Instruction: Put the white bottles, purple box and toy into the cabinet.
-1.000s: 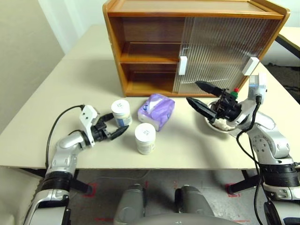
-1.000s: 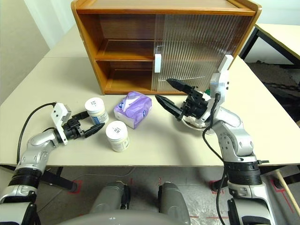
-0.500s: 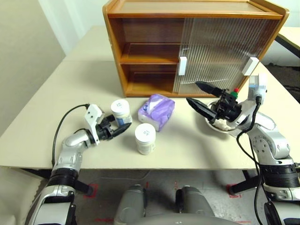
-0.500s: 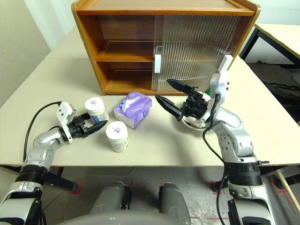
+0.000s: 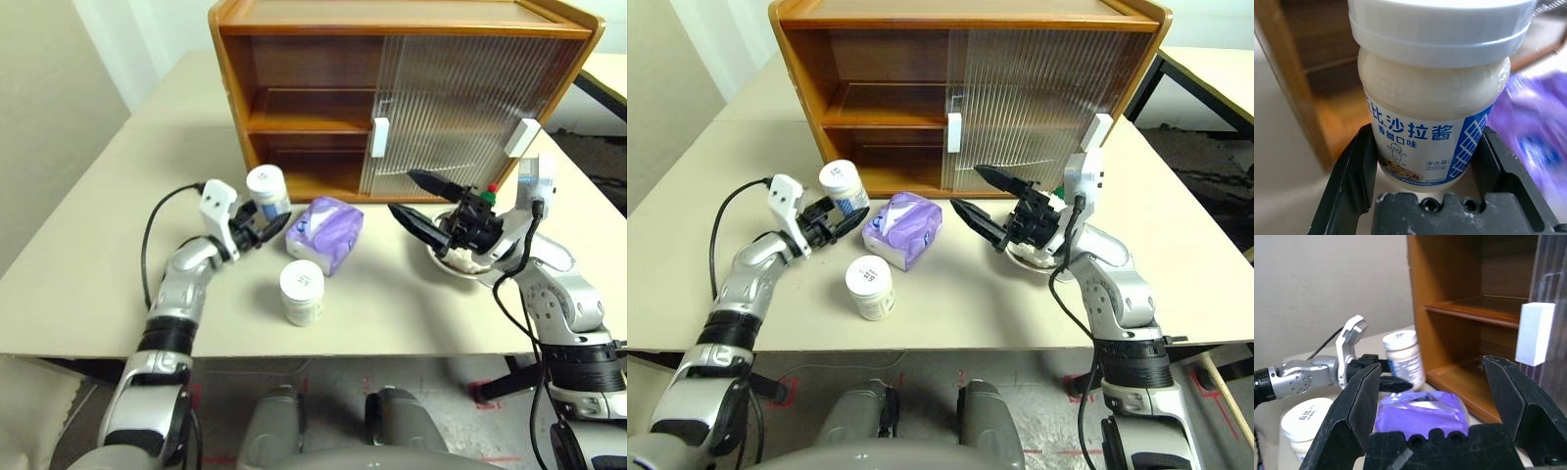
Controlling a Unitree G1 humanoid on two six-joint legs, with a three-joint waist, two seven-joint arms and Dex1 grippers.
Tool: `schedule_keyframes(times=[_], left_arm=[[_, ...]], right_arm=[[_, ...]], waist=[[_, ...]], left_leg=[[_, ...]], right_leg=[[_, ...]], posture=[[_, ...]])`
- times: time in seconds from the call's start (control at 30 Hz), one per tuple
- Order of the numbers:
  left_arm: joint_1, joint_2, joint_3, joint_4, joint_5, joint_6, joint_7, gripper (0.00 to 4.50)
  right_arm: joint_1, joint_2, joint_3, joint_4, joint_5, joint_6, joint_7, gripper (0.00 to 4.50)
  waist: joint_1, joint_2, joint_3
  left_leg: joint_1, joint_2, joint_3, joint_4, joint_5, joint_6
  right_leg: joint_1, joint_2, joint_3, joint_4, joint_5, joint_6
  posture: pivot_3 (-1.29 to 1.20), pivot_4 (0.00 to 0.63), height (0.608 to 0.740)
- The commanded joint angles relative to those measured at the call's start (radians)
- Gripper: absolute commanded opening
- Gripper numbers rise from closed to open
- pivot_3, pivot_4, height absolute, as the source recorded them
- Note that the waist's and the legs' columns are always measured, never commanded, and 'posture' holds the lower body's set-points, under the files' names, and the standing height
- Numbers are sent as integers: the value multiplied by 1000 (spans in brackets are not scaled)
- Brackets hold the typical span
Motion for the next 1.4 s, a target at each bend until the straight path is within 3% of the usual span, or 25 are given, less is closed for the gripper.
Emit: schedule_keyframes(times=[0.03, 0.73, 1.4], left_arm=[[-66, -20, -20, 90, 58, -28, 76, 3041], [-392, -113, -36, 564, 183, -177, 316, 3041], [-494, -159, -12, 712, 201, -174, 414, 3041]], right_arm=[[13, 3, 31, -10, -50, -15, -24, 4500], [58, 38, 128, -90, -148, -13, -114, 4500], [75, 63, 168, -187, -188, 43, -229, 4500]], waist=[[-2, 0, 0], [-7, -9, 5], [-56, -14, 16]], left_leg=[[0, 0, 0, 0, 0, 0], [-2, -1, 0, 0, 0, 0], [-3, -1, -1, 0, 0, 0]], right_leg=[[0, 0, 0, 0, 0, 0], [-1, 1, 0, -1, 0, 1], [-2, 0, 0, -1, -1, 1]], posture=[[12, 2, 740], [-29, 8, 740], [-98, 47, 740]])
